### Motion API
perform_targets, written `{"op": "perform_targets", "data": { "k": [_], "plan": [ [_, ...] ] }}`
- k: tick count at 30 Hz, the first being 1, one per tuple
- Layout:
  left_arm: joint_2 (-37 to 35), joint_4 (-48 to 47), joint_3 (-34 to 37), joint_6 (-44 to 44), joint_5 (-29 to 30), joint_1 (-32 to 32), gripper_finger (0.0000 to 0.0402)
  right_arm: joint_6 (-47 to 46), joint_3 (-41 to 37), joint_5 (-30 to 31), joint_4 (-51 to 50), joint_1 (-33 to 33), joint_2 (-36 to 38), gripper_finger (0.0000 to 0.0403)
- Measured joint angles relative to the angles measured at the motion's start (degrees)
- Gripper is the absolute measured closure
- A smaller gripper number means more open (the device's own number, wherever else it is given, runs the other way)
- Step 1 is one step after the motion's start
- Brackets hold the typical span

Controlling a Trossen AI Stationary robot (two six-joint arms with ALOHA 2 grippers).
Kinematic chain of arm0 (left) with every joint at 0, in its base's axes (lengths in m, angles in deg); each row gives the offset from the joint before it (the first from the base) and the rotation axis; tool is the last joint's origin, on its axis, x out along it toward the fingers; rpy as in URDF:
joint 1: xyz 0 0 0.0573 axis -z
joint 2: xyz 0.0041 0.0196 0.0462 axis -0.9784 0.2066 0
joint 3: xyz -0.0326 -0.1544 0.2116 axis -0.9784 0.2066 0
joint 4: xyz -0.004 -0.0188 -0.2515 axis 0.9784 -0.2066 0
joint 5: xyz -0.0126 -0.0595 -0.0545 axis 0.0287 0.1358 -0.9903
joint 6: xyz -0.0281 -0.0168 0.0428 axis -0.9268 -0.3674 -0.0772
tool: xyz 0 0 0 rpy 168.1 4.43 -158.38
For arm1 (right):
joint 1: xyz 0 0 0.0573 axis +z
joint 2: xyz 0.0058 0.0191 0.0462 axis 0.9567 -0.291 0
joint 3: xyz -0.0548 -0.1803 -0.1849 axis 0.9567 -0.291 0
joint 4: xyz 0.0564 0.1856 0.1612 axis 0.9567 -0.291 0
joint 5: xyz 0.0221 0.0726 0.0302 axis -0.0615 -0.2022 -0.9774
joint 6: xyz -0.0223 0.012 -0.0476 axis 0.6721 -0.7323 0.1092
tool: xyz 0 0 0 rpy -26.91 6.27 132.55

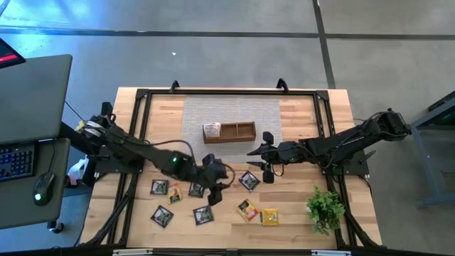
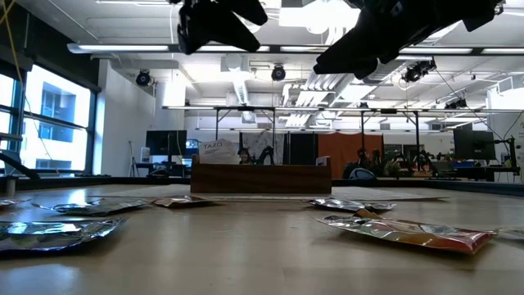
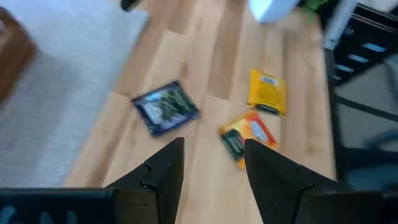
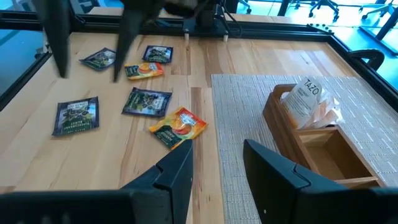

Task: Pick & Place Tea
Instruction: Put the yellow tea bag into the middle section of the wooden organizer

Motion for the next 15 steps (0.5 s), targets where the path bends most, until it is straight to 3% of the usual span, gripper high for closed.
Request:
{"op": "perform_targets", "data": {
  "k": [5,15],
  "plan": [
    [0.26,0.07,0.00,1.20,-10.54,-3.08,0.0236,-0.04,0.00,0.00,0.00,0.00,0.00,0.0265],
    [0.26,0.47,0.00,1.95,-11.83,-9.72,0.0236,-0.11,0.00,-0.02,-0.04,0.00,0.00,0.0265]
  ]
}}
